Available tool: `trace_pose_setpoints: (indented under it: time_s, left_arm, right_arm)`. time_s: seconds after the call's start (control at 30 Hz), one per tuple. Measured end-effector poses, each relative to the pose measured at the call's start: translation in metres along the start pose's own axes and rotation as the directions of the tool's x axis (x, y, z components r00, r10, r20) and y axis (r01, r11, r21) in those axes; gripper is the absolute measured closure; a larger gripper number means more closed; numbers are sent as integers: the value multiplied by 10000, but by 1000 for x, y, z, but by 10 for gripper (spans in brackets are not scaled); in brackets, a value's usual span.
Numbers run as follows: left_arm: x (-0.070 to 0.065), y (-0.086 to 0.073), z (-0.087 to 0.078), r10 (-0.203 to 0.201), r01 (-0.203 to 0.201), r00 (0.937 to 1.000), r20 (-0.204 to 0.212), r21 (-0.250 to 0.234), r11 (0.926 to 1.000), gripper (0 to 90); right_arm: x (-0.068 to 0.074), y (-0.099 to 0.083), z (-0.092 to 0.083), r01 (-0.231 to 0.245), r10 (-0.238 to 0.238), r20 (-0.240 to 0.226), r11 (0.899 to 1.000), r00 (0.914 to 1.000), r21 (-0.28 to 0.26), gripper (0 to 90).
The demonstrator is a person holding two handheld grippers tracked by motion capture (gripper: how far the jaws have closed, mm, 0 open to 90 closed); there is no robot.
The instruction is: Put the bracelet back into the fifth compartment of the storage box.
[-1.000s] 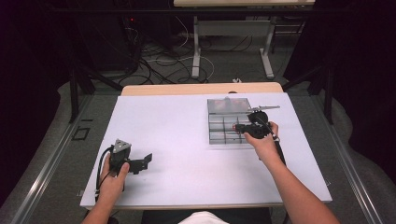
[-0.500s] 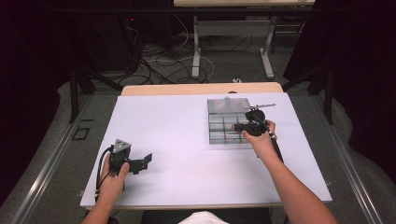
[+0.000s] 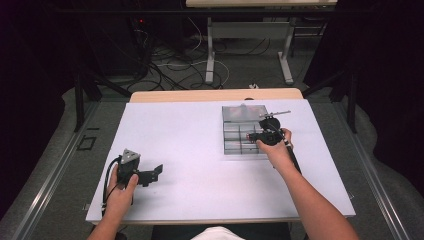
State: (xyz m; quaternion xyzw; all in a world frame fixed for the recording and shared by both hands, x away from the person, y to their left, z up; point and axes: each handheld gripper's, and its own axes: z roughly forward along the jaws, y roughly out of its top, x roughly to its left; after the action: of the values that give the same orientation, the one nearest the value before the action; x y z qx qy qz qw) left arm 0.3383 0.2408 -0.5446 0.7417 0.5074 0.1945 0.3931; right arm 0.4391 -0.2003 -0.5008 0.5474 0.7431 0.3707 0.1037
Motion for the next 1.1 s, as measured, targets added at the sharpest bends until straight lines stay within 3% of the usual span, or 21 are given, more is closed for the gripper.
trace_pose_setpoints:
  time_s: [1.1]
  left_arm:
    - [1, 0, 0, -23, 23, 10000, -11, -6, 10000, 35]
  right_arm:
    - [1, -3, 15, 202, -212, 200, 9987, 9996, 467, 875]
